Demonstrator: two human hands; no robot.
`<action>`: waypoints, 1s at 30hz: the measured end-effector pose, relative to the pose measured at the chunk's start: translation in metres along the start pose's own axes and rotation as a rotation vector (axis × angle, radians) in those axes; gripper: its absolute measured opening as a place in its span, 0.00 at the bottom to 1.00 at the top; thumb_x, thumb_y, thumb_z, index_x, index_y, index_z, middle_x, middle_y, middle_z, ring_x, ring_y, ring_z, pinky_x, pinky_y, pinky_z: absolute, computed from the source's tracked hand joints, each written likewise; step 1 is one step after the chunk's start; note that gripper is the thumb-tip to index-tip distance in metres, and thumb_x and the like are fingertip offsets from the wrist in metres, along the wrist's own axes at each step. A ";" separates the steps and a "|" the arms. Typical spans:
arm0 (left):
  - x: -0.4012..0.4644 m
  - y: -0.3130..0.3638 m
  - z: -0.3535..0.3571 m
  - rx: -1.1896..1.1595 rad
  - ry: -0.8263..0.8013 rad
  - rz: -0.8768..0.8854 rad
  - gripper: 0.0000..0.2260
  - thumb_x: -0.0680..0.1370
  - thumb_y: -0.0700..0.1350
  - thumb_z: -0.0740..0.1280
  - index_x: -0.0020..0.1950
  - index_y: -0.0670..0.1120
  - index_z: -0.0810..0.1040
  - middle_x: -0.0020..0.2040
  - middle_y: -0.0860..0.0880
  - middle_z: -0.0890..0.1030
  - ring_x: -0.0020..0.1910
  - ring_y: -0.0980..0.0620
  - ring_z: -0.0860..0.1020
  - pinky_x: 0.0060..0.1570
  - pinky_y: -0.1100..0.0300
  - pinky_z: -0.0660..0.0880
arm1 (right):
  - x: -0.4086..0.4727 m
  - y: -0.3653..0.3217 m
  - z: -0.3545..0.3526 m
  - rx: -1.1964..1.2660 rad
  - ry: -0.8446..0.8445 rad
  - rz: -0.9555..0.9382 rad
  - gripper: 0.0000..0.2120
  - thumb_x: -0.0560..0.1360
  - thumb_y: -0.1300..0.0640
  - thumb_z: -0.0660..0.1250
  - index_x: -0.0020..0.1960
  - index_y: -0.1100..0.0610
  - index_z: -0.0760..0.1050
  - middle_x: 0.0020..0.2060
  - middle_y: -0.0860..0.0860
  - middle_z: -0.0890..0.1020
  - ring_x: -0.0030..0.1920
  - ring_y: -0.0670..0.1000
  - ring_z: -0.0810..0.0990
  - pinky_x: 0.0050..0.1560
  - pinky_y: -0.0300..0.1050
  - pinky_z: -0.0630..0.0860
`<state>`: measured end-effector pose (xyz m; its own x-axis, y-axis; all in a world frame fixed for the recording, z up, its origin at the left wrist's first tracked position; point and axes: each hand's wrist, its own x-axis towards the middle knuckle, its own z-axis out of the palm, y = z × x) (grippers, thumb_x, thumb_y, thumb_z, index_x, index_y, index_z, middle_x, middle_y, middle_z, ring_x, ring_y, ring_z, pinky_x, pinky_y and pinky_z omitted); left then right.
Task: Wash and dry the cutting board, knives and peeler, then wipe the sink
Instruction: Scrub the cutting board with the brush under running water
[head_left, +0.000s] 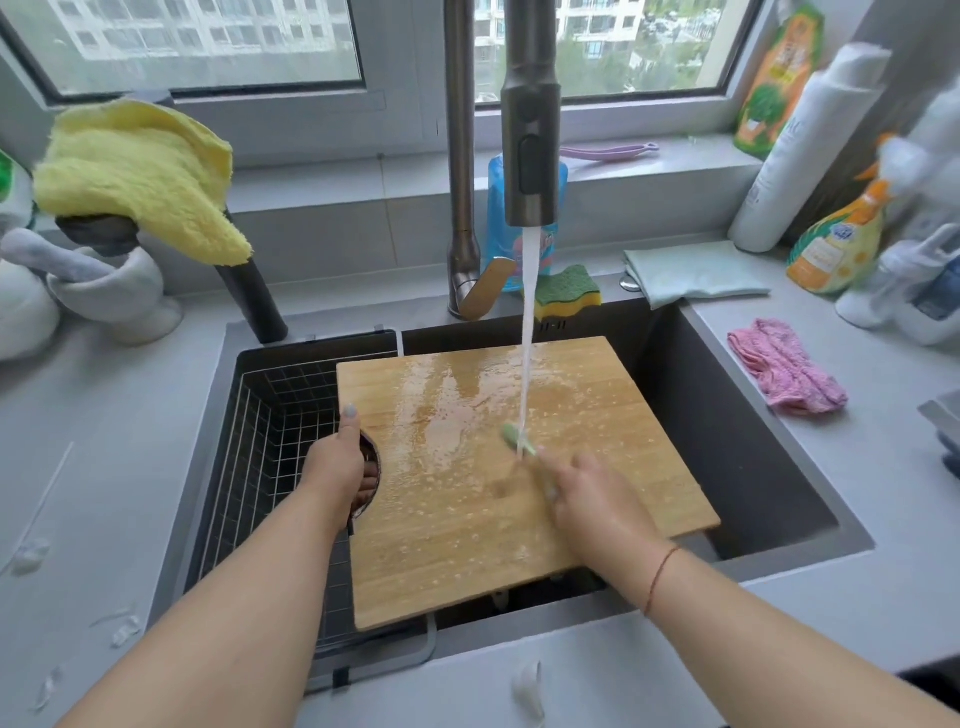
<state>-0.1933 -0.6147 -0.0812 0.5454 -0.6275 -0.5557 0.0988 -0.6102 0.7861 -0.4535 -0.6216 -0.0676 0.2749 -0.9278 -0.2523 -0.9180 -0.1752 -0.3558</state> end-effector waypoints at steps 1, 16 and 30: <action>0.000 0.000 0.000 0.005 0.005 0.003 0.32 0.79 0.66 0.52 0.64 0.39 0.72 0.41 0.42 0.79 0.39 0.45 0.78 0.38 0.54 0.76 | -0.006 -0.014 0.004 0.020 -0.027 -0.056 0.23 0.81 0.57 0.55 0.73 0.41 0.60 0.52 0.49 0.71 0.44 0.48 0.72 0.43 0.43 0.73; 0.002 -0.001 0.002 -0.009 0.016 -0.018 0.35 0.79 0.66 0.53 0.68 0.37 0.70 0.40 0.43 0.77 0.38 0.46 0.77 0.34 0.57 0.72 | 0.035 -0.005 -0.008 0.158 -0.001 0.068 0.21 0.81 0.56 0.52 0.74 0.46 0.61 0.54 0.47 0.73 0.47 0.47 0.75 0.44 0.41 0.73; 0.001 -0.002 0.003 -0.001 0.039 -0.009 0.34 0.79 0.65 0.52 0.70 0.37 0.68 0.38 0.45 0.75 0.36 0.49 0.75 0.31 0.58 0.68 | 0.074 -0.020 -0.025 0.336 -0.019 0.166 0.14 0.81 0.52 0.53 0.62 0.39 0.71 0.39 0.45 0.74 0.36 0.47 0.74 0.31 0.42 0.69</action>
<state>-0.1958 -0.6157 -0.0843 0.5768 -0.6025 -0.5515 0.1046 -0.6151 0.7815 -0.4222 -0.6950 -0.0563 0.1385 -0.9277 -0.3468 -0.8066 0.0975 -0.5830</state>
